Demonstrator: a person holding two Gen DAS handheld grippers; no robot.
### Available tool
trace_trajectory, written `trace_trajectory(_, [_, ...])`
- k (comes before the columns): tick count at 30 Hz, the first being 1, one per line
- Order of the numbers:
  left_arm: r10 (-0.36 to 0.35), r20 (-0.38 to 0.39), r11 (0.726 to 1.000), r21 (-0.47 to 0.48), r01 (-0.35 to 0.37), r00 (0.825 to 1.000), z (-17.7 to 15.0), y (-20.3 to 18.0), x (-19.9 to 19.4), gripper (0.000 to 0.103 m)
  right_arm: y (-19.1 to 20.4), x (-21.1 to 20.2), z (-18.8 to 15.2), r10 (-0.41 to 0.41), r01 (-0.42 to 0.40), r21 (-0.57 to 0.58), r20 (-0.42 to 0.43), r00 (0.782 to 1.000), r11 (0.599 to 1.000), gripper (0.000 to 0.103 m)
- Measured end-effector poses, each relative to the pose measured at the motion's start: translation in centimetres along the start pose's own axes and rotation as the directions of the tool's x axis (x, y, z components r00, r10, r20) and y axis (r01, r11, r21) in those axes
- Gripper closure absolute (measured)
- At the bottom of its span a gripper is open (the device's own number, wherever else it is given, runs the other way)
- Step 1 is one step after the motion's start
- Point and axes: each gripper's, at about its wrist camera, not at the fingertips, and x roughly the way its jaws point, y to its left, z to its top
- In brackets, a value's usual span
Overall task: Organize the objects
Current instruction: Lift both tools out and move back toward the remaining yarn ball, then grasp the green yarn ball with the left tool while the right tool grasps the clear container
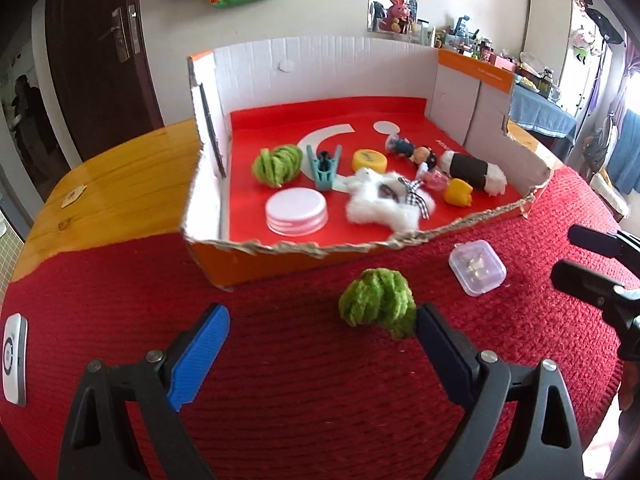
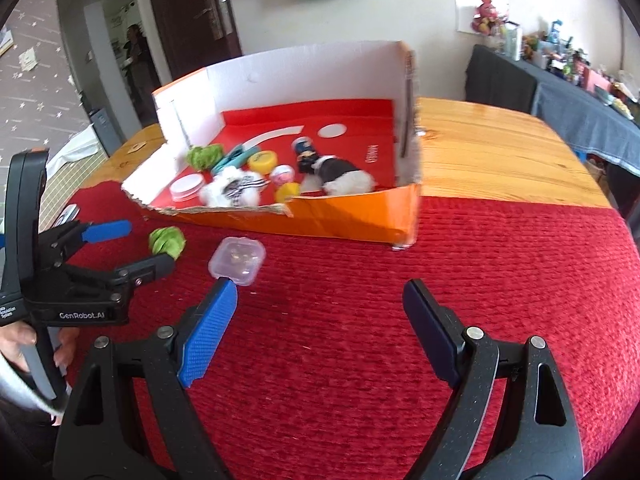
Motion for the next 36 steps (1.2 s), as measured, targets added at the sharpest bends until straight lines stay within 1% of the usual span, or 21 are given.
trace_trajectory(6, [-0.011,0.005,1.0,0.027,0.011,1.0,0.0,0.8,-0.2,0.007,2.1,1.4,0.4,-0.001,0.0,-0.043,-0.03,1.0,0.999,0.018])
trace_trajectory(13, [-0.024,0.016,0.998,0.064,0.023,1.0,-0.2,1.5,-0.6,0.007,3.6,3.2,0.7,-0.019,0.015,-0.06,-0.065,0.998,0.998,0.018])
trace_trajectory(17, [-0.051,0.009,0.995,0.084,0.05,0.999,-0.2,1.9,-0.5,0.008,4.3,4.2,0.9,-0.028,0.021,-0.077,-0.086,0.996,0.997,0.018])
trace_trajectory(19, [-0.076,0.002,0.993,0.09,0.075,0.997,-0.2,2.0,-0.4,0.012,4.6,4.6,1.0,-0.037,0.03,-0.084,-0.091,0.995,0.996,0.018])
trace_trajectory(24, [-0.119,-0.007,0.988,0.1,0.119,0.993,-0.2,2.0,-0.4,0.012,4.0,4.4,0.9,-0.073,0.066,-0.084,-0.09,0.993,0.994,0.018])
trace_trajectory(26, [-0.134,-0.01,0.985,0.107,0.134,0.991,-0.2,1.9,-0.3,0.012,3.4,4.2,0.8,-0.074,0.067,-0.071,-0.096,0.993,0.995,0.018])
trace_trajectory(29, [-0.147,-0.01,0.981,0.124,0.148,0.989,0.1,1.5,-0.2,0.012,3.1,4.1,0.8,-0.051,0.045,-0.063,-0.097,0.994,0.997,0.018])
trace_trajectory(30, [-0.146,-0.01,0.98,0.132,0.146,0.989,0.1,1.3,-0.1,0.013,3.2,4.2,0.9,-0.047,0.041,-0.067,-0.098,0.994,0.997,0.018])
trace_trajectory(31, [-0.146,-0.012,0.98,0.139,0.146,0.989,0.2,1.1,0.0,0.017,3.4,4.3,1.0,-0.043,0.036,-0.074,-0.096,0.994,0.997,0.018])
trace_trajectory(34, [-0.15,-0.026,0.975,0.161,0.152,0.988,0.4,0.6,0.4,0.024,4.1,4.7,1.2,-0.043,0.033,-0.104,-0.096,0.994,0.994,0.018])
trace_trajectory(35, [-0.148,-0.028,0.975,0.164,0.151,0.989,0.4,0.5,0.5,0.025,4.2,4.8,1.3,-0.04,0.03,-0.109,-0.095,0.995,0.994,0.02])
trace_trajectory(36, [-0.147,-0.031,0.974,0.167,0.151,0.989,0.4,0.4,0.6,0.027,4.2,4.9,1.4,-0.035,0.024,-0.114,-0.096,0.995,0.993,0.025])
